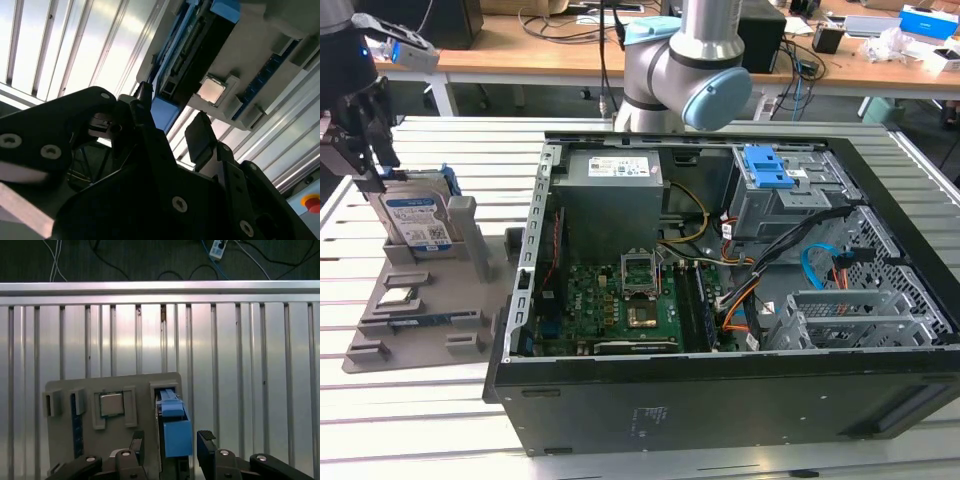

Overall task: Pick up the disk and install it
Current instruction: 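Pick up the disk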

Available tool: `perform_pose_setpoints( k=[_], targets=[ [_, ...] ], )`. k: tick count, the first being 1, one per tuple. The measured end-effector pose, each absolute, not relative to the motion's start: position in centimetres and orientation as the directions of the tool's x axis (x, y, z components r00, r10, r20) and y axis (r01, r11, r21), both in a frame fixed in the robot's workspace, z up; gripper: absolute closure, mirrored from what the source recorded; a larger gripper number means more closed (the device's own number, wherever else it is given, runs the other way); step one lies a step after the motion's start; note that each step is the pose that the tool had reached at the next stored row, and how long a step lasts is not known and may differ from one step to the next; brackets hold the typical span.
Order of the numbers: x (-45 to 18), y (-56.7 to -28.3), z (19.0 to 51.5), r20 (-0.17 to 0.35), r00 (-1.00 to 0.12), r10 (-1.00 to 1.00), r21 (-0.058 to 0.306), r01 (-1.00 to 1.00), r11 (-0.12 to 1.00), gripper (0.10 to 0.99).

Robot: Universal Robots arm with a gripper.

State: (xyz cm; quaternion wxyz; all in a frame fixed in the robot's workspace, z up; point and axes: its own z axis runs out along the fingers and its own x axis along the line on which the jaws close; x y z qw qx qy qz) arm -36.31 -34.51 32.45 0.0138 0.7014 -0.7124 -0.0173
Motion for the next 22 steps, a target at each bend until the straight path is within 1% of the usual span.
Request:
perform_pose_setpoints(
  k=[14,17,22],
  targets=[
    [-35.9,-33.9,29.1,0.0,-0.009,-1.0,0.044,-0.999,0.009,0.545],
    [-35.7,-33.9,28.8,0.001,-0.003,-1.0,0.044,-0.999,0.003,0.545],
    [-35.6,-33.9,28.7,0.001,0.052,-0.999,0.044,-0.998,-0.052,0.545]
  ],
)
